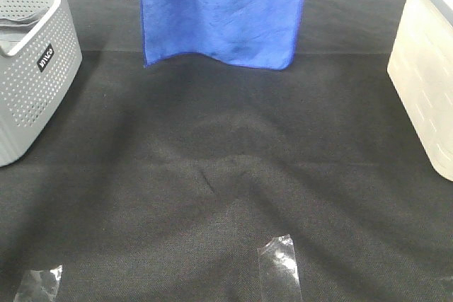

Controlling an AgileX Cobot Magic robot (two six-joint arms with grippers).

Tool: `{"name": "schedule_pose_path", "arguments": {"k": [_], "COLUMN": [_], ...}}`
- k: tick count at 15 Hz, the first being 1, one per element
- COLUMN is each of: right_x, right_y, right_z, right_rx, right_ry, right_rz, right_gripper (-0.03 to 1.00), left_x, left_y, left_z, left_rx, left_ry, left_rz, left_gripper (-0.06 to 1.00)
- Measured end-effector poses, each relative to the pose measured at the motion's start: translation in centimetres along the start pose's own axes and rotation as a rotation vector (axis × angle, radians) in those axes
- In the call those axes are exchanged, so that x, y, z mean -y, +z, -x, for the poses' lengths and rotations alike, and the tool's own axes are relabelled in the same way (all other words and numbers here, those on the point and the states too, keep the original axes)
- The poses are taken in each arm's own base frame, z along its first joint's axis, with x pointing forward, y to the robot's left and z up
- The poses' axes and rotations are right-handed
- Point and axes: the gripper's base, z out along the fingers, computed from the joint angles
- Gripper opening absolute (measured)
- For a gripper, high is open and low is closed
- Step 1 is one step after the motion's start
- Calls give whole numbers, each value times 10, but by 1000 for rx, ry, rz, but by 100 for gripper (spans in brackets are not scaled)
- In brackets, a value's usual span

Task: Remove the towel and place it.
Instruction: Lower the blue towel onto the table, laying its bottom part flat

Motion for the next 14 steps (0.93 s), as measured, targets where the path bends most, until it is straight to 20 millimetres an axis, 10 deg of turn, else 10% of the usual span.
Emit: {"name": "schedule_pose_path", "arguments": {"k": [5,10,14], "right_x": [-6,-3,-5], "right_y": [-9,-45,-71], "right_z": [-33,-24,-24], "right_rx": [-408,-683,-911], "right_ry": [49,110,142], "right_rz": [70,139,211], "right_gripper": [0,0,0], "left_x": [40,92,78], "left_y": [-4,-42,-60], "left_z": [-17,-9,23], "left_rx": [-475,-1077,-1265], "left_ry": [-237,-243,-304], "left_rz": [-60,-392,-528], "left_gripper": [0,0,0]}}
